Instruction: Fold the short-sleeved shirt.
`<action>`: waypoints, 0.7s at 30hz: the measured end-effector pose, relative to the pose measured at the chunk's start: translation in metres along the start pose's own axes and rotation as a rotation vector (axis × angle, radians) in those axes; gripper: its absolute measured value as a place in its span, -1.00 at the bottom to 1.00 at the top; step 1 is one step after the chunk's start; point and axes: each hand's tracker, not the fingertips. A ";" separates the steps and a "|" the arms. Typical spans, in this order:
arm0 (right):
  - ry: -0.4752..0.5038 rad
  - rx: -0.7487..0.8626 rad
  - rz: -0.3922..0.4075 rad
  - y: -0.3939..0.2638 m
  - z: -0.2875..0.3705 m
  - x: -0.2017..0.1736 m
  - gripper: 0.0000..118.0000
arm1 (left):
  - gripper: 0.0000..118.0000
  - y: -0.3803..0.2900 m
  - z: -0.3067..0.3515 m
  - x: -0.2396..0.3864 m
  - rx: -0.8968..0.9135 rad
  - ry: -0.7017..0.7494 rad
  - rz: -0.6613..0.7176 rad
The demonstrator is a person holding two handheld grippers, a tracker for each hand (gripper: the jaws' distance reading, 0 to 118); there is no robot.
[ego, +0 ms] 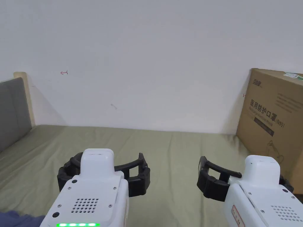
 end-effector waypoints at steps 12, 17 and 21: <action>0.012 0.014 0.003 0.000 0.005 -0.002 1.00 | 1.00 0.001 -0.001 0.001 -0.024 0.008 0.004; 0.006 0.010 0.001 -0.001 0.006 -0.001 1.00 | 1.00 0.000 -0.003 0.001 -0.039 0.008 -0.003; 0.002 0.010 -0.004 -0.001 0.006 0.000 1.00 | 1.00 -0.001 -0.002 0.000 -0.041 0.009 0.001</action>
